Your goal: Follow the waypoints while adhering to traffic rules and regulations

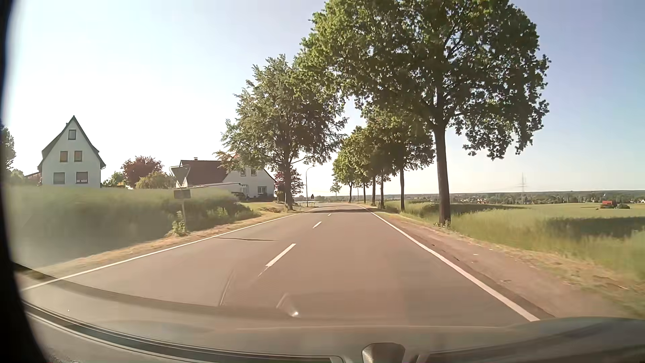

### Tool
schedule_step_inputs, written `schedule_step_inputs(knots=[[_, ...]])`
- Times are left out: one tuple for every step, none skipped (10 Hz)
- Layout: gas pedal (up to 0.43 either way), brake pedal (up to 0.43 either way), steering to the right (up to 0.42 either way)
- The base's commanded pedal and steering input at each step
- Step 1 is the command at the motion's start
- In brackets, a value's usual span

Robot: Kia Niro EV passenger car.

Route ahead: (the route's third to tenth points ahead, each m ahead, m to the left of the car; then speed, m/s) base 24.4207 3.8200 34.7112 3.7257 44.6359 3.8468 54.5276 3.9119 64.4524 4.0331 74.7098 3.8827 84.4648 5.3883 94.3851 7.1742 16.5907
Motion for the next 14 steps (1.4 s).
schedule_step_inputs(knots=[[0.248, 0.006, 0.004], [0.24, 0.006, 0.004], [0.24, 0.006, 0.004], [0.24, 0.006, 0.004], [0.24, 0.006, 0.004], [0.24, 0.006, 0.004], [0.24, 0.006, 0.004], [0.228, 0.006, 0.004], [0.228, 0.006, 0.003], [0.22, 0.006, 0.003], [0.22, 0.006, 0.003], [0.22, 0.006, 0.003], [0.22, 0.006, 0.003], [0.209, 0.006, 0.003]])
